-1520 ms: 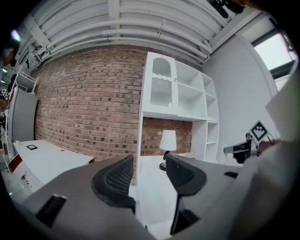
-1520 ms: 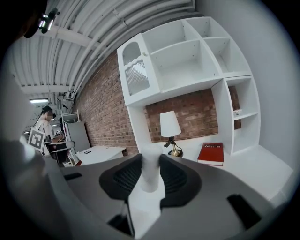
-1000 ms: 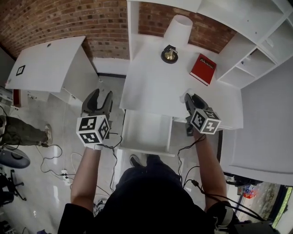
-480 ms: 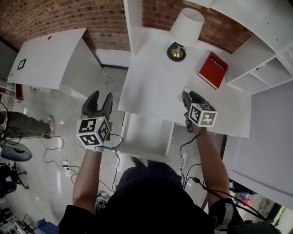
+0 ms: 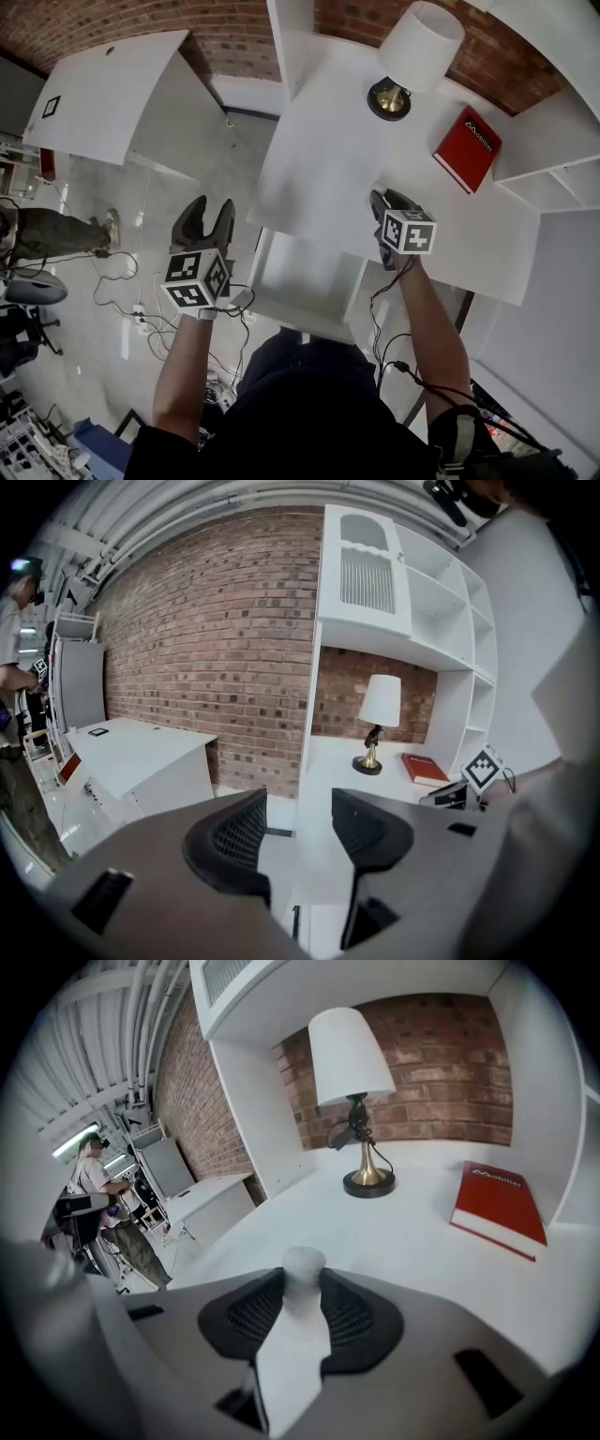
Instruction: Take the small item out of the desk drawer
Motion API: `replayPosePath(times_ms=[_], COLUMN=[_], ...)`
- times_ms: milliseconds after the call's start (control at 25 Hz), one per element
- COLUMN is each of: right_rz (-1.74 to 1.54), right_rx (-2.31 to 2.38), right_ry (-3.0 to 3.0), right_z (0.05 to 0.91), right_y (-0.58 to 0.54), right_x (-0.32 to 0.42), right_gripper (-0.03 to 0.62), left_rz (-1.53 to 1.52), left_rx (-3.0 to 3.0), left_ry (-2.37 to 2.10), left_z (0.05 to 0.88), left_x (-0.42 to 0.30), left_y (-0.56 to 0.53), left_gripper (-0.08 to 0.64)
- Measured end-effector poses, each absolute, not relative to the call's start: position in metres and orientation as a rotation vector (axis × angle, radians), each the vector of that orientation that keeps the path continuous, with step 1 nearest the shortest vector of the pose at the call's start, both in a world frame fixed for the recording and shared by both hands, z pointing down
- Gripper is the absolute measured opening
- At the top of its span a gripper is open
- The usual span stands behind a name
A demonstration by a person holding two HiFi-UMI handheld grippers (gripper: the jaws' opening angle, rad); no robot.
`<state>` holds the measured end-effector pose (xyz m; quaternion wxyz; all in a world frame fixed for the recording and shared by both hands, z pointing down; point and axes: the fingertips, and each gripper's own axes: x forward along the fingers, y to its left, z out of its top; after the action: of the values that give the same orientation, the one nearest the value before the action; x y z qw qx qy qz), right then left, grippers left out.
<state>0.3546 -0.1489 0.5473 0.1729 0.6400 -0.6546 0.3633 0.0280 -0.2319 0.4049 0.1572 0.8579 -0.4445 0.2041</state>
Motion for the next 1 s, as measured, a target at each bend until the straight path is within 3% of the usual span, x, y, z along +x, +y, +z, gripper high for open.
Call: replayPosePath(times_ms=[400, 680, 1000], right_rz=[1.056, 1.055, 0.880], right_rx=[1.718, 1.748, 1.903], right_ry=[-1.866, -1.895, -1.952], right_z=[0.578, 0.578, 0.528], right_y=[-0.180, -0.185, -0.180], right_x=[0.349, 0.349, 0.360], right_gripper=[0.130, 0.176, 0.166], left_rz=[0.622, 0.636, 0.585], left_rx=[2.396, 2.372, 2.408], left_ry=[-1.302, -1.300, -1.316], left_z=[0.427, 0.440, 0.423], left_x=[0.028, 0.029, 0.037], left_y=[-0.238, -0.238, -0.246], left_gripper=[0.215, 0.215, 0.215])
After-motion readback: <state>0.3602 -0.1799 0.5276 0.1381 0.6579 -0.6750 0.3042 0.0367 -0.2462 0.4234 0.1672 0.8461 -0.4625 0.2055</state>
